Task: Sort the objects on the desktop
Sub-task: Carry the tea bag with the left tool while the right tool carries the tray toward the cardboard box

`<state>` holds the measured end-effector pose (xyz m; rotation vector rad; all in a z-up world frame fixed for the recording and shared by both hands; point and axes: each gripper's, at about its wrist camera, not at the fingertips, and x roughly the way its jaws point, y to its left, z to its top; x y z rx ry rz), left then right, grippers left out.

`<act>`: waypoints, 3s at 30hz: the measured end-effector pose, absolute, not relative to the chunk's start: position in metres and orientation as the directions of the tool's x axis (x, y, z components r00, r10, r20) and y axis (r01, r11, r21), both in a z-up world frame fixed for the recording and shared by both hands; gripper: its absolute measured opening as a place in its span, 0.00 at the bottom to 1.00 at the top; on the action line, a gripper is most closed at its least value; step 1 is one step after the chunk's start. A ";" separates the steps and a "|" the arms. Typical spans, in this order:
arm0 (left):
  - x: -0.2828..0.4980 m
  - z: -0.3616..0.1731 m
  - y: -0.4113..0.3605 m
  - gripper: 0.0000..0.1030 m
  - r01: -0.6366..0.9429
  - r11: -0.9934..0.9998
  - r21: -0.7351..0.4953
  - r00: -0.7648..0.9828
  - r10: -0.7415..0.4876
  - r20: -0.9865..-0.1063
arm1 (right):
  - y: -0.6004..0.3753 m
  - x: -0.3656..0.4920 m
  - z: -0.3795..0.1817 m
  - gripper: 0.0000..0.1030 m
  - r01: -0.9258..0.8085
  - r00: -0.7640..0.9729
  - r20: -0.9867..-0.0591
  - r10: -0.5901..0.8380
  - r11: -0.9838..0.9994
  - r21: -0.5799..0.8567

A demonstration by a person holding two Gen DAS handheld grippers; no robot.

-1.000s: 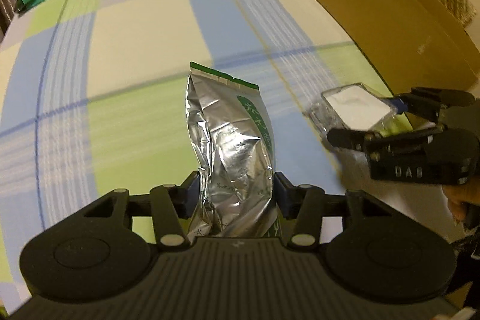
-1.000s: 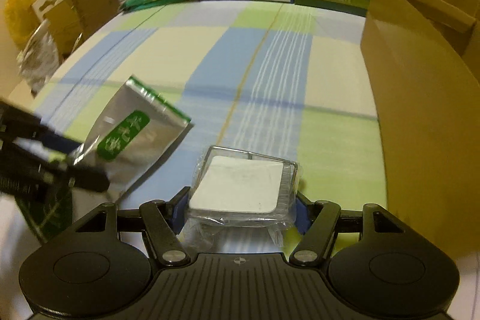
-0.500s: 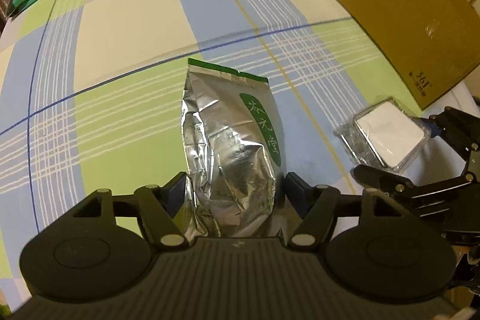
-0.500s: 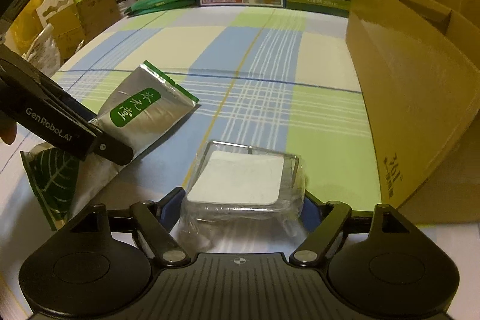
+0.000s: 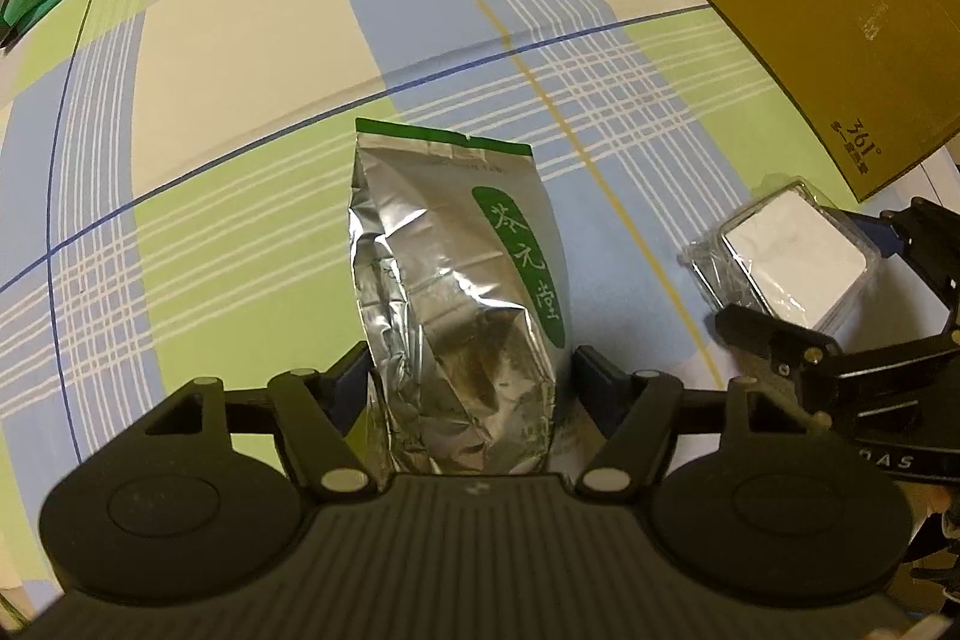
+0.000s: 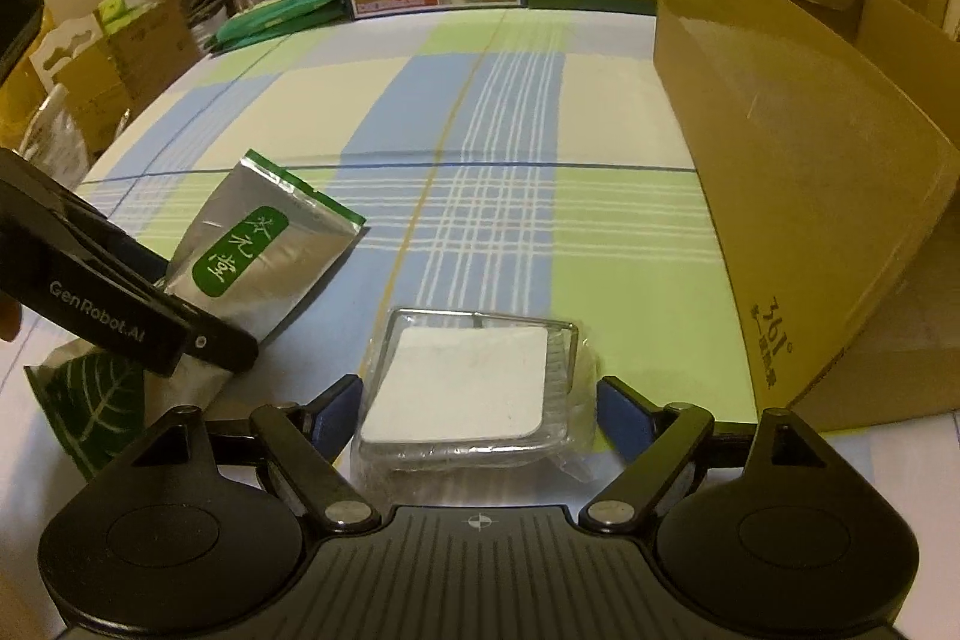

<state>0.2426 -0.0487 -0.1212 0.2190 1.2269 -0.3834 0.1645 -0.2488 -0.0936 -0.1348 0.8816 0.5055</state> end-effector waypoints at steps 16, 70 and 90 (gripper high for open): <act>0.227 -0.111 -0.043 0.41 0.348 0.934 -0.077 0.324 -0.197 -0.925 | -0.253 0.147 -0.083 0.61 -0.494 0.555 -0.745 0.370 0.867 0.062; 0.131 0.000 -0.126 0.41 0.424 0.903 -0.067 0.432 -0.266 -0.862 | -0.358 0.099 0.017 0.61 -0.382 0.699 -0.611 0.371 0.916 0.120; 0.133 0.015 -0.190 0.41 0.493 0.866 -0.082 0.423 -0.321 -0.848 | -0.405 0.111 0.037 0.61 -0.328 0.750 -0.576 0.325 0.939 0.103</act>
